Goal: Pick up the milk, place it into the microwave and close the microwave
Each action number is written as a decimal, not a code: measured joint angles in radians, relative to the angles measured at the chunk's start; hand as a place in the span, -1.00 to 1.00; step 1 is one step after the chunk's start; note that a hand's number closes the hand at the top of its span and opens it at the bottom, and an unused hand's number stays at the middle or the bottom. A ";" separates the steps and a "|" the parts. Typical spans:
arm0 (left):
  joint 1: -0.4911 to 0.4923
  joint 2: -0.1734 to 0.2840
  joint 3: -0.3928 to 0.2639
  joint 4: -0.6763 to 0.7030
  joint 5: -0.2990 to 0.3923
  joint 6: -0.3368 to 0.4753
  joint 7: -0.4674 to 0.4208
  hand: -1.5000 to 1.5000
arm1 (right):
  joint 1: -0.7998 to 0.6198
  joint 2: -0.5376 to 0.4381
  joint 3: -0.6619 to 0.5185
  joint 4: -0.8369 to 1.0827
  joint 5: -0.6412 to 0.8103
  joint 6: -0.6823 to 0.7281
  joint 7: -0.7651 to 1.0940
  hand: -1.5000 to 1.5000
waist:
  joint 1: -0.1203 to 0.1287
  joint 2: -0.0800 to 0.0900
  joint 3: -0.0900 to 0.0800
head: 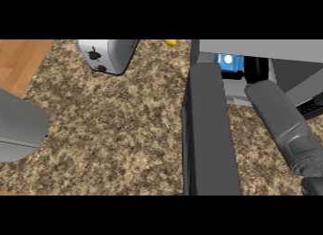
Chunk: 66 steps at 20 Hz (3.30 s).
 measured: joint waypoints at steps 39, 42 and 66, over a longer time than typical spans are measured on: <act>-0.106 -0.005 -0.198 0.103 -0.154 -0.109 -0.025 -1.00 | 0.023 0.008 -0.131 0.074 -0.111 0.306 -0.138 -1.00 | -0.037 -0.015 0.001; -0.105 -0.017 -0.230 0.103 -0.172 -0.117 -0.024 1.00 | 0.061 0.013 -0.157 0.078 -0.141 0.371 -0.171 -1.00 | -0.049 -0.022 0.000; -0.217 -0.053 -0.633 0.169 -0.371 0.057 0.061 1.00 | 0.501 0.089 -0.120 -0.138 -0.243 0.748 -0.304 -1.00 | -0.136 -0.062 -0.005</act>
